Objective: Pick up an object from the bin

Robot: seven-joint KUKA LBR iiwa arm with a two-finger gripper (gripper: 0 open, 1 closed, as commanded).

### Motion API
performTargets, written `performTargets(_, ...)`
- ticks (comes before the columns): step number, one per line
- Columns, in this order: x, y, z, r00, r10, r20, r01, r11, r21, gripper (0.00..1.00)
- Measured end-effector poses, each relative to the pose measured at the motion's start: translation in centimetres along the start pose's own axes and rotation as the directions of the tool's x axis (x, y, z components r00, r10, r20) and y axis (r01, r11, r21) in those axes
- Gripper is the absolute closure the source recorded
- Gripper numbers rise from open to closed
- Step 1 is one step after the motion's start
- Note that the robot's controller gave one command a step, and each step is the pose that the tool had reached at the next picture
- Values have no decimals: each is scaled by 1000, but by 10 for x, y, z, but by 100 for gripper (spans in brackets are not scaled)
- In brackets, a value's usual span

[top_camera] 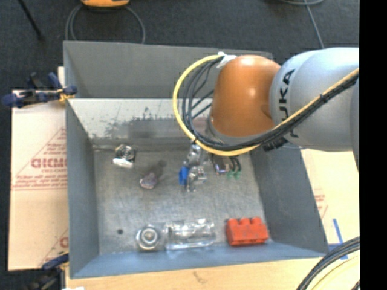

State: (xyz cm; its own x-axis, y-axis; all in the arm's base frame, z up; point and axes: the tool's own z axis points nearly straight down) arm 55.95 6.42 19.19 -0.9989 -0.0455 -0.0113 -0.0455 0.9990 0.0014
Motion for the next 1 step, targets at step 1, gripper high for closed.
performTargets(1,-2,0,-8,1000,0,-5,0,1000,1,100)
